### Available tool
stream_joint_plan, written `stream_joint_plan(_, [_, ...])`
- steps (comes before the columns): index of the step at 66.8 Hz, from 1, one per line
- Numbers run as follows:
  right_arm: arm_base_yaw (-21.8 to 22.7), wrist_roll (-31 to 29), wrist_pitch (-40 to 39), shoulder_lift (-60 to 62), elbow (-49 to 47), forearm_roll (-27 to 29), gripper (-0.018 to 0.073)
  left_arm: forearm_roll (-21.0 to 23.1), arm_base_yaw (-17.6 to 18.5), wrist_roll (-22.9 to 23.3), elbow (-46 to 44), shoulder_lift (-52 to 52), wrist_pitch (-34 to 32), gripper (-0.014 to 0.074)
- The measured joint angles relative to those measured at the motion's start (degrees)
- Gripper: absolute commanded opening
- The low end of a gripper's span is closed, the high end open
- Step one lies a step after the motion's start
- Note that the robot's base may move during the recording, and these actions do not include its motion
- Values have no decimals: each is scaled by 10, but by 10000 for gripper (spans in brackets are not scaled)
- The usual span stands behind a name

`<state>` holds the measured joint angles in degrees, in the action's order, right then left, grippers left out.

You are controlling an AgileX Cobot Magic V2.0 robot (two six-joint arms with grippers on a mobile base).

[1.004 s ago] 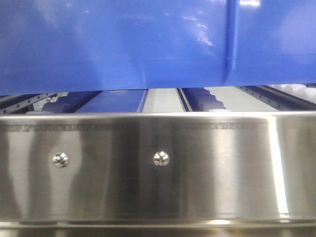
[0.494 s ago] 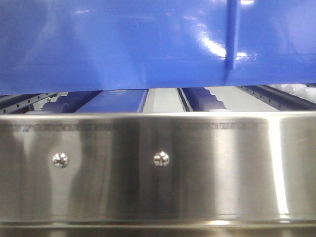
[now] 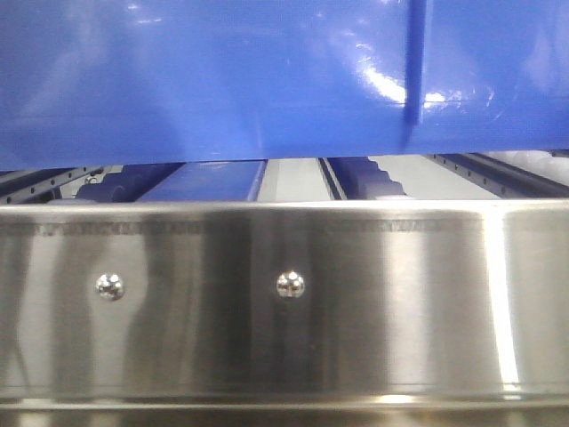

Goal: Move blue bin to conveyor side

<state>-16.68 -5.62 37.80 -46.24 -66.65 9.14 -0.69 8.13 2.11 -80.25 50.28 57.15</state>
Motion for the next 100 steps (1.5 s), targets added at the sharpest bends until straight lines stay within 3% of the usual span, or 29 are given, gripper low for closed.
stream_joint_plan(15, [-1,0,154,-129,-153,0,559,-33,0,37,-98,114,118,599])
stream_joint_plan(31, [-1,0,314,-254,-323,0,559,-44,-5,40,-148,187,132,599])
stream_joint_plan(48, [-1,11,325,-320,-381,-33,559,20,-84,21,-150,215,132,599])
stream_joint_plan(58, [-1,29,327,-324,-349,-69,559,24,-100,14,-150,218,133,599])
stream_joint_plan(74, [-1,40,331,-350,-315,-67,559,31,-98,4,-150,238,133,599])
stream_joint_plan(83, [-1,41,331,-378,-316,-67,559,25,-71,2,-150,255,133,599])
stream_joint_plan(92, [-1,44,331,-400,-316,-66,559,0,-33,1,-150,272,133,599])
stream_joint_plan(100, [-1,48,331,-407,-316,-66,559,-32,-26,17,-150,284,133,599])
